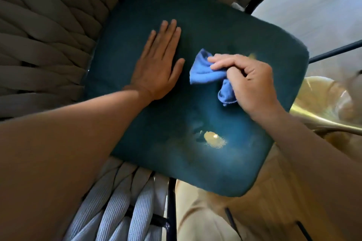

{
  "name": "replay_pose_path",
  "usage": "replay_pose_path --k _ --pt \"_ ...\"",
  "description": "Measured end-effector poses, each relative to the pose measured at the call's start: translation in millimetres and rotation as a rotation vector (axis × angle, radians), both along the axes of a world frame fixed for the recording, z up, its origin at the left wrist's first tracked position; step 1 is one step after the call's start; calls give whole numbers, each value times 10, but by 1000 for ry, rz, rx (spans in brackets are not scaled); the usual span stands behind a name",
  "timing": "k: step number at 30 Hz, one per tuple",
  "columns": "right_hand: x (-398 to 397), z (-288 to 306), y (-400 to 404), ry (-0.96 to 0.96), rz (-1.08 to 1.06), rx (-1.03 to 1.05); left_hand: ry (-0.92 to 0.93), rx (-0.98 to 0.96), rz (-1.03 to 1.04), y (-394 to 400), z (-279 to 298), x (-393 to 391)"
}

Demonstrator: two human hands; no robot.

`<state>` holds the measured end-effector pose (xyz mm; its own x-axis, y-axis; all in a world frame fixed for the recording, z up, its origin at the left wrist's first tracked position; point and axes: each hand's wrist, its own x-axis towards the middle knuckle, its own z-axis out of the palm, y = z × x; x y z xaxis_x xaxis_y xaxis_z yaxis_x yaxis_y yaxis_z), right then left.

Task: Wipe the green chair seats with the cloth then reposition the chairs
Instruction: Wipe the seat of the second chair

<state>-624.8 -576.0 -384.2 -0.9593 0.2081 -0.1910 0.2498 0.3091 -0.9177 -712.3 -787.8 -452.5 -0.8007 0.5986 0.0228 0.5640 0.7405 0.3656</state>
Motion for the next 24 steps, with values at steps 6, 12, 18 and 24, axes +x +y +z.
replay_pose_path --k 6,12,18,24 --pt "-169 -268 333 233 -232 493 9 -17 -140 483 -56 -256" --pt "-402 -665 361 17 -146 763 40 -112 -162 521 -118 -293" --pt "-369 -811 216 257 -68 765 35 -96 -159 513 -121 -302" --pt "-188 -804 188 385 137 724 -17 -68 -181 495 -99 -321"
